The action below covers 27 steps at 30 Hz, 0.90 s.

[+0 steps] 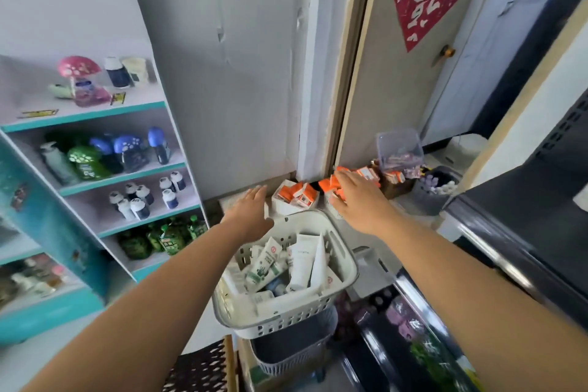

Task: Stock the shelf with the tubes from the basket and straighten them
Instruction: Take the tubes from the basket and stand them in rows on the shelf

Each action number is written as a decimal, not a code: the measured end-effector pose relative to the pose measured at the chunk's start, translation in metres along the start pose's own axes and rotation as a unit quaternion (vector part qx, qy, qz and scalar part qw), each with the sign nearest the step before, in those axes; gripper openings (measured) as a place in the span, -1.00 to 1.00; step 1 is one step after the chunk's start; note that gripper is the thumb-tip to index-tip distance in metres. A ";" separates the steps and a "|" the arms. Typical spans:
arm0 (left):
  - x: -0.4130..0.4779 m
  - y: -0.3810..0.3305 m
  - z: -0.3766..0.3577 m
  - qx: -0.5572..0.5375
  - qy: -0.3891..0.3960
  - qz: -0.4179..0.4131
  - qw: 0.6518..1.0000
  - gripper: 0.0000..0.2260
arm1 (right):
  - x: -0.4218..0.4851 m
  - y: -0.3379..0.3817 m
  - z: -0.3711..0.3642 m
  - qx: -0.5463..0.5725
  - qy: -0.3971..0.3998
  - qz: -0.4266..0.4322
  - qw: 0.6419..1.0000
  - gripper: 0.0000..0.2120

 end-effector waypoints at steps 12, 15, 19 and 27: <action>0.030 0.095 -0.091 -0.034 0.094 0.067 0.993 -0.39 | 0.013 -0.006 -0.149 0.081 0.129 -0.113 0.982 -0.40; 0.030 0.097 -0.115 -0.034 0.111 0.069 0.991 -0.44 | 0.002 -0.018 -0.180 0.095 0.175 -0.151 0.968 -0.40; 0.037 0.093 -0.148 -0.044 0.126 0.059 0.989 -0.49 | -0.005 -0.035 -0.219 0.123 0.221 -0.196 0.947 -0.41; 0.044 0.057 -0.215 -0.125 0.162 0.078 0.976 -0.53 | -0.024 -0.040 -0.274 0.155 0.272 -0.249 0.917 -0.50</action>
Point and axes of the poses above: each hand's wrist, its own x-axis towards the middle knuckle, its own z-axis out of the back of the hand, y = z × x, the point moved 8 cm from there along x, towards the middle knuckle, and after that the axes turned 7 degrees about -y, right-handed, at the moved point
